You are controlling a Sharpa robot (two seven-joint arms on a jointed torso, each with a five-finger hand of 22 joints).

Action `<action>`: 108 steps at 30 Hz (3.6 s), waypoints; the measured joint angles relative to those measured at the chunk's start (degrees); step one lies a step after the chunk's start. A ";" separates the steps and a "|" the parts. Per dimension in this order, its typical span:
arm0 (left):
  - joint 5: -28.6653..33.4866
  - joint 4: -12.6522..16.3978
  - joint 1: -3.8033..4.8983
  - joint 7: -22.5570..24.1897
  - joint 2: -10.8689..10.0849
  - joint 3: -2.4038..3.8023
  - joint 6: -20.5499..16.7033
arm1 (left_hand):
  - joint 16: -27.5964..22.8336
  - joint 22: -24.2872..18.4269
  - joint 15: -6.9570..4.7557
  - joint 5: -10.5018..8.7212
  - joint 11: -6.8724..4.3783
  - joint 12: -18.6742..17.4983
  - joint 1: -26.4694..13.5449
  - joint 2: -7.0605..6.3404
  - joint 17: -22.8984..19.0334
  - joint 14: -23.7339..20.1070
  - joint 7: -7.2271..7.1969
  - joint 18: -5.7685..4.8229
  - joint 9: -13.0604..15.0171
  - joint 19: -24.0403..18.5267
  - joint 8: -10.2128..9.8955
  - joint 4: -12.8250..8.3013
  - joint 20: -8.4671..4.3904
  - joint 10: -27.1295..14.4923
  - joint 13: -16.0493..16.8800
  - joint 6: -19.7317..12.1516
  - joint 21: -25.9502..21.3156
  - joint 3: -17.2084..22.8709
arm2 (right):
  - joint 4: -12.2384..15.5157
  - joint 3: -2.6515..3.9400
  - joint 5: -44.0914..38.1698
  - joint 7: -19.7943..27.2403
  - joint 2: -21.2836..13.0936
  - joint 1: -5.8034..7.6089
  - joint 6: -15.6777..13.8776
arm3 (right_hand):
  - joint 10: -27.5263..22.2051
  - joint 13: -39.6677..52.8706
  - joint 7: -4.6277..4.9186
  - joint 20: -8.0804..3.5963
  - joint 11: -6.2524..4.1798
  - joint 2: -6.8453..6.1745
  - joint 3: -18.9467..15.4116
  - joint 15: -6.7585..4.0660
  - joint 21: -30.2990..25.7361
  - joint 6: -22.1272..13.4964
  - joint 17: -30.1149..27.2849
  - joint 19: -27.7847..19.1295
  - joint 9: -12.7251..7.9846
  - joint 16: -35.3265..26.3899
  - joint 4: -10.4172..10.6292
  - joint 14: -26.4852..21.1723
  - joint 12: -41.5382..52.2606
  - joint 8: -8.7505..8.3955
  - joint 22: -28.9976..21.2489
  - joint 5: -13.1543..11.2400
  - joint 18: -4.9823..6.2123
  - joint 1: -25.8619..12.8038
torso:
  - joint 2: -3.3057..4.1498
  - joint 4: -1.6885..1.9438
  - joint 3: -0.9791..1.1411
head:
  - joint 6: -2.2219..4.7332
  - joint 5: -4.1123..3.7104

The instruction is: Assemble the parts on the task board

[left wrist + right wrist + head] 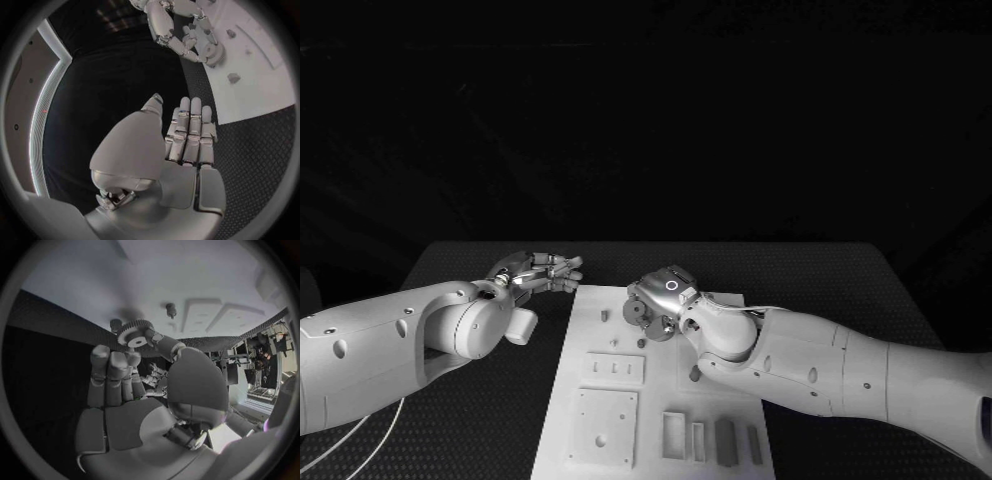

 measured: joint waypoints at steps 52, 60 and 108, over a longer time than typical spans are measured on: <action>0.00 0.05 0.00 -0.11 0.05 -0.01 -0.02 | 0.00 0.00 0.00 0.00 0.00 0.00 0.00 0.00 -0.09 0.00 0.00 0.00 0.08 0.00 -0.22 0.00 0.00 0.00 0.02 0.00 0.00 0.00 | -3.73 -0.35 4.66 1.52 2.25 -0.21 1.66 | -2.10 -0.95 2.50 -0.10 2.27 -0.06 -0.02 1.35 -0.12 -1.37 -0.26 -0.56 -1.98 -1.10 -3.84 -0.57 -0.24 -5.61 -0.83 0.01 -0.02 0.08 | -0.03 -0.16 0.06 | -0.07 0.53; 0.00 0.05 0.00 -0.12 -0.02 -0.02 -0.02 | 0.00 0.00 0.00 0.00 0.00 0.00 0.00 0.00 -0.09 0.00 0.00 0.00 0.07 0.00 -0.22 0.00 0.00 0.00 0.02 0.00 0.00 0.00 | -3.51 -0.35 6.57 1.95 1.62 -0.20 1.66 | -2.41 -1.28 2.85 -0.09 2.15 0.13 1.92 1.54 -0.24 -1.62 -0.33 -0.57 -2.07 -1.39 -4.62 -0.76 -0.24 -5.99 -1.03 0.01 -0.08 1.59 | -0.04 -0.16 0.04 | -0.09 0.57; -0.71 -1.27 -0.02 -0.08 -0.53 -0.05 -0.07 | 0.00 0.00 0.00 0.00 0.00 -0.26 0.00 0.00 -0.18 0.00 0.00 0.00 0.15 0.00 -0.44 0.00 0.00 0.00 0.04 0.00 0.00 0.00 | 6.42 1.75 33.15 15.16 -12.29 2.50 -7.67 | -4.01 -2.46 3.26 -0.12 3.43 0.71 1.51 2.79 1.57 -3.00 0.29 -0.12 -2.05 -1.38 -5.82 -0.78 2.00 -4.97 -1.16 0.18 -0.26 -2.23 | -0.32 -0.59 0.23 | 0.25 -0.22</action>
